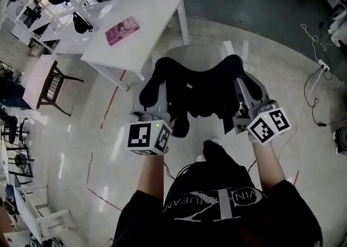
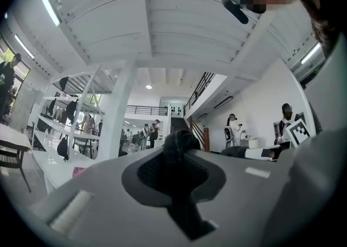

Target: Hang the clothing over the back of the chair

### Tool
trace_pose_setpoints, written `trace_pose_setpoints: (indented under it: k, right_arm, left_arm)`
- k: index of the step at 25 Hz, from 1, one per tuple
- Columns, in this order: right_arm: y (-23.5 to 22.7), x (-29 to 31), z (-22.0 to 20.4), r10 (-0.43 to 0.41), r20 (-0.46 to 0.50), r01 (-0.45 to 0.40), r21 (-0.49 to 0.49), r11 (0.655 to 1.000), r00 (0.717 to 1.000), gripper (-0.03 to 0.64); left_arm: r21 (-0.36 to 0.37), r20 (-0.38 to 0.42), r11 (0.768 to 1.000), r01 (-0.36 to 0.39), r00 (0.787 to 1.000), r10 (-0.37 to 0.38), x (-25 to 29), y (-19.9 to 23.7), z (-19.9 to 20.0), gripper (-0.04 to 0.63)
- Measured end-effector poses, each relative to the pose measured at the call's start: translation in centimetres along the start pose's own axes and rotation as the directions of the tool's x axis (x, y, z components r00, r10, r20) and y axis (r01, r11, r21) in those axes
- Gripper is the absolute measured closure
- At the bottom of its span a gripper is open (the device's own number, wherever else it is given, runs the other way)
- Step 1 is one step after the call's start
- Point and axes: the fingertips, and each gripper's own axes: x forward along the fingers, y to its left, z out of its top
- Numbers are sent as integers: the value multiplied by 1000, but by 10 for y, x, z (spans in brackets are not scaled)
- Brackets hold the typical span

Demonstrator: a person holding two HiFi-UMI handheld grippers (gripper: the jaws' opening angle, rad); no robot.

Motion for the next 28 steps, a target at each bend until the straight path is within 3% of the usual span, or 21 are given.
trace_pose_setpoints:
  k: [3, 6, 12, 16, 21, 28]
  right_arm:
    - [-13, 14, 28, 15, 59, -19, 54, 998, 998, 568]
    - [-16, 31, 60, 46, 127, -54, 60, 997, 991, 568]
    - [-30, 116, 100, 74, 150, -67, -50, 997, 986, 568]
    - [-40, 126, 99, 31, 159, -20, -74, 997, 987, 568]
    - [-55, 147, 91, -11, 152, 19, -53, 998, 988, 568]
    - [-106, 237, 57, -63, 19, 64, -58, 996, 998, 568]
  left_arm:
    - [-67, 56, 998, 1, 998, 3, 13, 10, 27, 552]
    - [-78, 125, 997, 5, 992, 5, 24, 16, 61, 552]
    - [95, 205, 995, -25, 979, 5, 93, 43, 105, 552]
    - [144, 226, 989, -43, 974, 9, 109, 40, 99, 552]
    - [114, 207, 991, -70, 977, 45, 135, 50, 85, 552]
    - [133, 123, 987, -90, 990, 74, 219, 101, 45, 552]
